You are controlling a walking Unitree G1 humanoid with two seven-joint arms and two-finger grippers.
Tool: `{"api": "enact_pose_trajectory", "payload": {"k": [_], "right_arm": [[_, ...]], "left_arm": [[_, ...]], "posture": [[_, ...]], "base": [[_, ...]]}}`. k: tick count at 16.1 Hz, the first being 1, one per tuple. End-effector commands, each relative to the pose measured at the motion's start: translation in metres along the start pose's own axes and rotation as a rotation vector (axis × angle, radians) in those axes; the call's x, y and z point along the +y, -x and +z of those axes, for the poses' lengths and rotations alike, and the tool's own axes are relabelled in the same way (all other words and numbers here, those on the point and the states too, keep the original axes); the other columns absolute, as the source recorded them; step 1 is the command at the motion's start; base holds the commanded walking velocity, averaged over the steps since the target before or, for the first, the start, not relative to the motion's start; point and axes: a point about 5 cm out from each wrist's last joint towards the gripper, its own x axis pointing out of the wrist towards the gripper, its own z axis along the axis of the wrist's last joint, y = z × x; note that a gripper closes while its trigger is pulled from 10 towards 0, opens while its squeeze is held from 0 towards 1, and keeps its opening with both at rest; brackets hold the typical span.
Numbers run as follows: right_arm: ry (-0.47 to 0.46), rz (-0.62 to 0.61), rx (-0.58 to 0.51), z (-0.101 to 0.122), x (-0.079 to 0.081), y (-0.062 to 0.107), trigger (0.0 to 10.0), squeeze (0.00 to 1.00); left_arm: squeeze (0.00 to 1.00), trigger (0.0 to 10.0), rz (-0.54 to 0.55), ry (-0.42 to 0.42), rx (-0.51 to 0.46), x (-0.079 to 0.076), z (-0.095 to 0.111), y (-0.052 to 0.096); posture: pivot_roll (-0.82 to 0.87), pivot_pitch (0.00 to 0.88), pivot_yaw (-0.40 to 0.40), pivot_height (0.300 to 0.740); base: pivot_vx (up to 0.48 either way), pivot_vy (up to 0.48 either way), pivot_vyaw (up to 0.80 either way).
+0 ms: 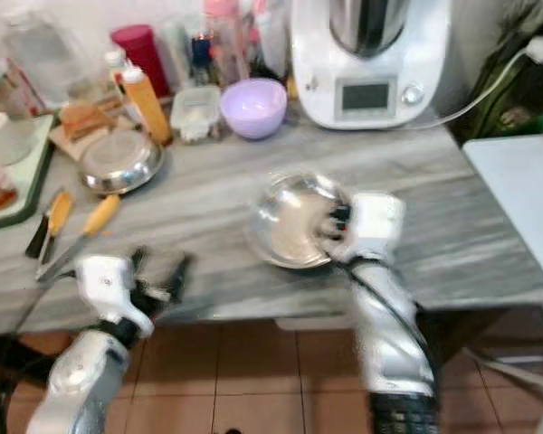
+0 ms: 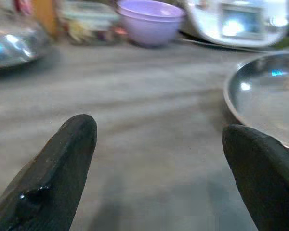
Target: Setting the table
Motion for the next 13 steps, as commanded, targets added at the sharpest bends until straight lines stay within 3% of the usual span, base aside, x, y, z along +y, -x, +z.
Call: {"api": "enact_pose_trajectory", "payload": {"k": [1,7,13], "right_arm": [[-0.025,0.056,-0.015,0.004,0.016,-0.001,10.0,0.0],[-0.13,0.136,0.093,-0.014,0.032,-0.003,10.0,0.0],[-0.165,0.167,0.135,-0.024,0.045,-0.012,10.0,0.0]], "left_arm": [[0.0,10.0,-0.013,-0.008,0.043,0.008,-0.003,0.01],[0.0,10.0,-0.093,-0.028,0.099,0.005,-0.008,0.015],[0.0,10.0,-0.124,-0.033,0.104,0.004,-0.008,0.014]], "posture": [[-0.09,0.105,0.085,0.74],[-0.08,0.104,0.091,0.74],[-0.08,0.098,0.092,0.74]], "base": [[0.0,0.0,0.0],[0.0,0.0,0.0],[0.0,0.0,0.0]]}}
